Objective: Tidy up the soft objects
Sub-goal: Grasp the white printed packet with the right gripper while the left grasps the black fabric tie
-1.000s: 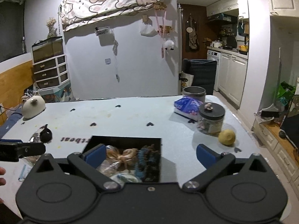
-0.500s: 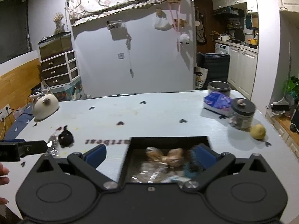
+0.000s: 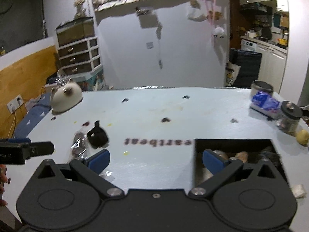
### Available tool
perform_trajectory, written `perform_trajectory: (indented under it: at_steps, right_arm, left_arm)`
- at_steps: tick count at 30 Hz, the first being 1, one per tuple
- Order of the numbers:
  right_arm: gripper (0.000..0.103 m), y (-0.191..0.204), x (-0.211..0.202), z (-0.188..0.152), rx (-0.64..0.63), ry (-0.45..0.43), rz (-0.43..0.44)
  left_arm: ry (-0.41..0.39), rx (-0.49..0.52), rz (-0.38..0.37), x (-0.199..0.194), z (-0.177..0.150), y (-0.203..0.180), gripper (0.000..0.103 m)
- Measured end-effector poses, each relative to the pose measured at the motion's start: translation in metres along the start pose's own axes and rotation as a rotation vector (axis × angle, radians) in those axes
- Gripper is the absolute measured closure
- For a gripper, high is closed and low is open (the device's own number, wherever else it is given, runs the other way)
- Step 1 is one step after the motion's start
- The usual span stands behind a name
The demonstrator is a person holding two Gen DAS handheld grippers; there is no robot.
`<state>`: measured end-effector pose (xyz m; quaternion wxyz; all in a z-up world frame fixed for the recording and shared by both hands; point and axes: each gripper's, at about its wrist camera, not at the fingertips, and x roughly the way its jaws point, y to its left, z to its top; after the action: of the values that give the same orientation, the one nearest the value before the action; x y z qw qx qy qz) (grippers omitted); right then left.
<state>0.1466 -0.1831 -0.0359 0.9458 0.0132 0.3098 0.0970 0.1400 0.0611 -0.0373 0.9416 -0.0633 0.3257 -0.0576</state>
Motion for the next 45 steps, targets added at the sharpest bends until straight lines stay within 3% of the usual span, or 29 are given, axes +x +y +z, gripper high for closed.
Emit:
perform_trajectory:
  at_steps: [15, 27, 31, 38, 45]
  right_arm:
    - [0.0, 0.098, 0.081, -0.04, -0.145, 0.24, 0.075]
    - [0.0, 0.169, 0.105, -0.074, -0.341, 0.259, 0.081]
    - [0.0, 0.165, 0.113, -0.082, -0.362, 0.295, 0.023]
    - [0.0, 0.117, 0.123, -0.083, -0.124, 0.39, 0.021]
    - [0.0, 0.107, 0.129, -0.079, -0.209, 0.382, 0.096]
  left_arm:
    - [0.096, 0.01, 0.001, 0.037, 0.01, 0.073, 0.0]
    - [0.114, 0.039, -0.022, 0.061, 0.02, 0.089, 0.0]
    - [0.126, 0.043, -0.034, 0.069, 0.023, 0.091, 0.0]
    - [0.114, 0.157, -0.104, 0.091, 0.033, 0.079, 0.0]
    - [0.141, 0.374, -0.193, 0.134, 0.045, 0.061, 0.0]
